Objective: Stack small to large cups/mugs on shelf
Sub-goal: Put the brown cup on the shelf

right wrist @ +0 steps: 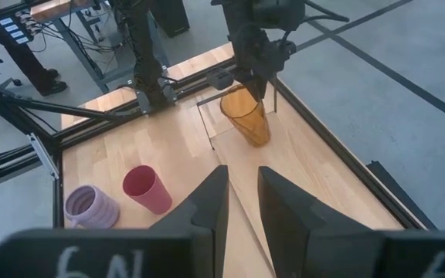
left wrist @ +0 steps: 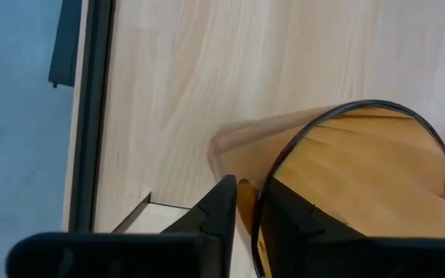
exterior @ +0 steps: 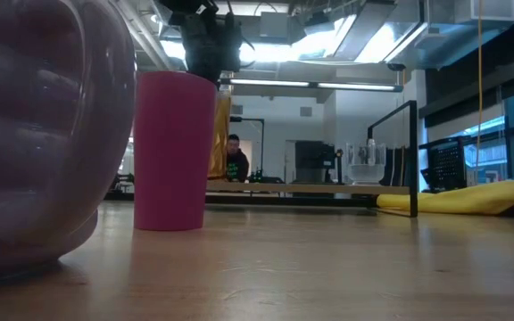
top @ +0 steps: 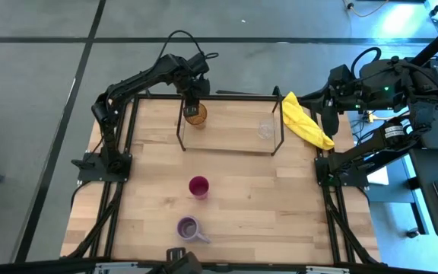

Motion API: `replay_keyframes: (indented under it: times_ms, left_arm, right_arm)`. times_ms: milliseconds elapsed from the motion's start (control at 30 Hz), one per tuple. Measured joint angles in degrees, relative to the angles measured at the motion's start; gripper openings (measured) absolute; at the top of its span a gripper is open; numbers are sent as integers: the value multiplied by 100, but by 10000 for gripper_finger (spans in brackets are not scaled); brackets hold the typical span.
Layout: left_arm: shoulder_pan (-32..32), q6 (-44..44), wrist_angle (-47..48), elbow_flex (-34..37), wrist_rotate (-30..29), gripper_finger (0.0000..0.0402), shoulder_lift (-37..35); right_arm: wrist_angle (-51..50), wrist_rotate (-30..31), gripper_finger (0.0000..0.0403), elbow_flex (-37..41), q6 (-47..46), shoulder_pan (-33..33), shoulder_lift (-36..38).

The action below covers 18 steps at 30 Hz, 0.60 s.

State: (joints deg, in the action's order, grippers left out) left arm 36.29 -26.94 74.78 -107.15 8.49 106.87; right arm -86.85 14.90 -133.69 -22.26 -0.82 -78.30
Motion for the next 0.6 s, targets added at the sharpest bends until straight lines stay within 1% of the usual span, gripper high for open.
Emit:
replay_keyframes:
  times_ms: [67,167,267,433,600]
  left_arm:
    - [0,49,6,0,36,61,0]
    - [0,90,73,0,315,69,0]
    - [4,59,197,0,342,69,0]
    - [11,30,220,0,339,57,0]
    - [46,22,214,0,332,36,0]
  right_arm:
    - [2,0,74,0,0,0,0]
    - [2,0,74,0,1,0,0]
    - [7,2,74,0,4,-1,0]
    - [41,2,74,0,10,-1,-25]
    - [39,2,74,0,25,-1,-123]
